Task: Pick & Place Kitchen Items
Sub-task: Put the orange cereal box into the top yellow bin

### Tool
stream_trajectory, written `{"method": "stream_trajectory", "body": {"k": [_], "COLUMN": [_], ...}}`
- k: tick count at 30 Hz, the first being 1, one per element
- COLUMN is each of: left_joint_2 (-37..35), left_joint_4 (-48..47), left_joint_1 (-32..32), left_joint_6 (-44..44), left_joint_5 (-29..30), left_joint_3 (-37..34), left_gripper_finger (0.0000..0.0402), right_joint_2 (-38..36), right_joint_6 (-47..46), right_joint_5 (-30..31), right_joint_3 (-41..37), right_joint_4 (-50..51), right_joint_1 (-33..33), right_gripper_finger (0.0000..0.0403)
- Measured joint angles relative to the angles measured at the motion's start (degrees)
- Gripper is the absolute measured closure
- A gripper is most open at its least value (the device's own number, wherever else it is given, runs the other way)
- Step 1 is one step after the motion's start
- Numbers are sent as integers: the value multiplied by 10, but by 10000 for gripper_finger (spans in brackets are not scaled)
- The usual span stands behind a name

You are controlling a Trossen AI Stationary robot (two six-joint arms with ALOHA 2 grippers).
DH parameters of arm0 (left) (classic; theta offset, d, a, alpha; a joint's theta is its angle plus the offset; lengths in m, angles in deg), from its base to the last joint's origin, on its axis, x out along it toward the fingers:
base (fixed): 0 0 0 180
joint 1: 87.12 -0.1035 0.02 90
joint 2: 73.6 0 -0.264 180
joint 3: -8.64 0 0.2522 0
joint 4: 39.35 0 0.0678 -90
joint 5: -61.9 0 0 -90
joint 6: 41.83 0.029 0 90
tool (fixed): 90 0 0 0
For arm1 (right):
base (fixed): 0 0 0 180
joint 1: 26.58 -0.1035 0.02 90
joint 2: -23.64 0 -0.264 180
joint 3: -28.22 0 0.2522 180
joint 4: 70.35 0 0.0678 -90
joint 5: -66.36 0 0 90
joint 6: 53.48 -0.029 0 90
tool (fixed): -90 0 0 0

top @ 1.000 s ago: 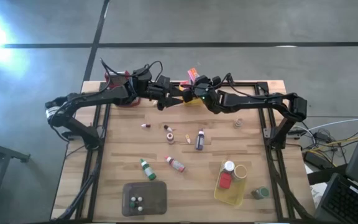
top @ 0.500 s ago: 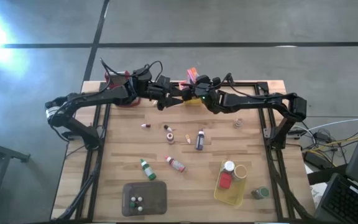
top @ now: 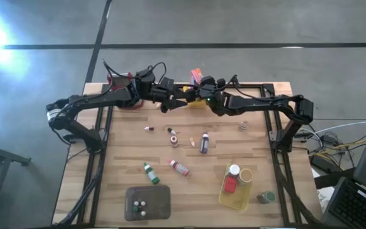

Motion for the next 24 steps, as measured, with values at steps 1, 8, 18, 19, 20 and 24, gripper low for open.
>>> {"method": "stream_trajectory", "body": {"k": [1, 8, 18, 19, 20, 24], "left_joint_2": [0, 0, 0, 0, 0, 0], "left_joint_4": [0, 0, 0, 0, 0, 0], "left_joint_1": [0, 0, 0, 0, 0, 0], "left_joint_6": [0, 0, 0, 0, 0, 0], "left_joint_5": [0, 0, 0, 0, 0, 0], "left_joint_3": [0, 0, 0, 0, 0, 0], "left_gripper_finger": [96, 96, 96, 96, 96, 96], "right_joint_2": [0, 5, 5, 5, 5, 5], "right_joint_6": [-3, -23, -19, -18, -17, -16], "right_joint_5": [0, 13, 52, 52, 52, 47], "right_joint_3": [0, 0, -2, -4, -5, -5], "right_joint_4": [-1, -9, -1, 2, 3, -4], "right_joint_1": [0, 0, 2, 2, 2, 2], "right_gripper_finger": [232, 226, 235, 235, 234, 225]}}
